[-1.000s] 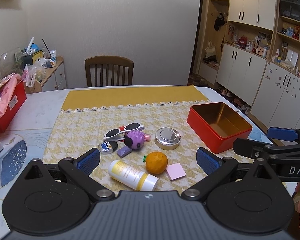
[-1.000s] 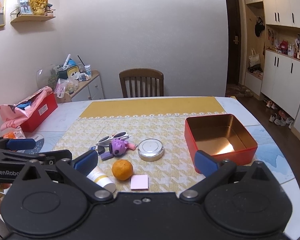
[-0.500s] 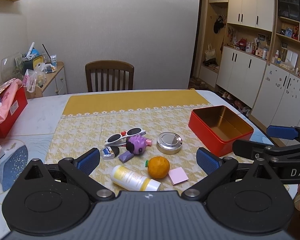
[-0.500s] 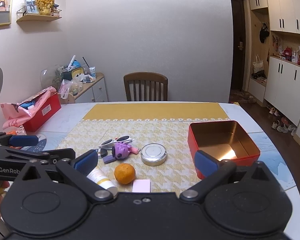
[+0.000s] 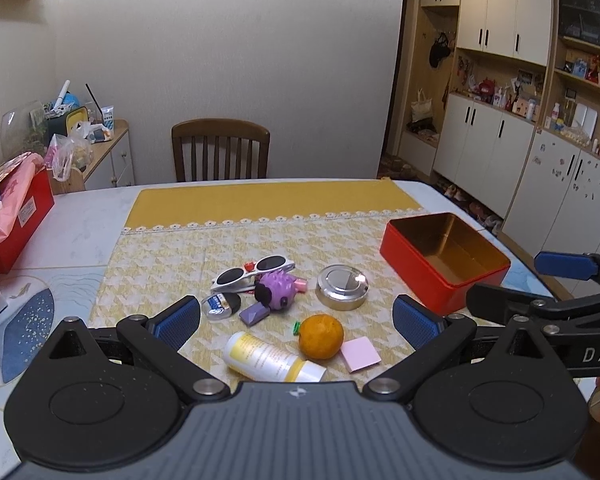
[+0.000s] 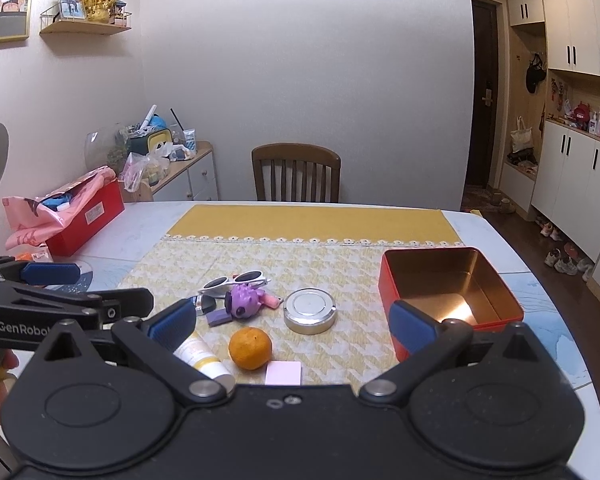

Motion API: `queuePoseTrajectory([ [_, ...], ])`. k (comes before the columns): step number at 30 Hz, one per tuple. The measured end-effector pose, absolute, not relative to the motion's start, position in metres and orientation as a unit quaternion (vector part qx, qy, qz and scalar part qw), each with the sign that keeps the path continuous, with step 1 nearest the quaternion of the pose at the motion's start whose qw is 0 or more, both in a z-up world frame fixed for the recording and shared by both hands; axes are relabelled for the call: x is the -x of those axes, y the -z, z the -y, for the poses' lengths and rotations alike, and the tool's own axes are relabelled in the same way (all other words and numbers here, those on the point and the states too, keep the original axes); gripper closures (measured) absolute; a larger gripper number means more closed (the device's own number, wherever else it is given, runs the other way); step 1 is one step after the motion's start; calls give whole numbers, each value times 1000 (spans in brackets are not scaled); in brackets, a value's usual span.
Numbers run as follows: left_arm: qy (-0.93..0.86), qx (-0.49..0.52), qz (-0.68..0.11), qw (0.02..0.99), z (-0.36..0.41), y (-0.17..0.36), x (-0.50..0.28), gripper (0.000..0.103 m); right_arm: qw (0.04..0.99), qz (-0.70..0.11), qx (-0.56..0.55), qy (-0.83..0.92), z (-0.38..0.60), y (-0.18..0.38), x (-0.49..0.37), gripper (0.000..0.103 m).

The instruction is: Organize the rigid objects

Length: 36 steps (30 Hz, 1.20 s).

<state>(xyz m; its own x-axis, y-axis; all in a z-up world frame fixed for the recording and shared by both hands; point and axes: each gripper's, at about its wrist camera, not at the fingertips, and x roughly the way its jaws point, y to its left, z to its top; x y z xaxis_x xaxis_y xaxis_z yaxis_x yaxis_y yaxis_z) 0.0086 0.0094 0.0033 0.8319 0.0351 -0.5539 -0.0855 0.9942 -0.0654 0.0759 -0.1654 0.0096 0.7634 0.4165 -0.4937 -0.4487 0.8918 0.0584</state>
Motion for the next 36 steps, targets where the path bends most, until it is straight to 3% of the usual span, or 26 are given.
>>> queuePoseTrajectory([
  [20, -30, 32, -305, 951, -25, 20, -35, 1, 927, -283, 61, -240, 152, 9, -101, 1],
  [36, -69, 65, -422, 902, -43, 91, -83, 1, 886, -351, 125, -277, 131, 83, -144, 8],
])
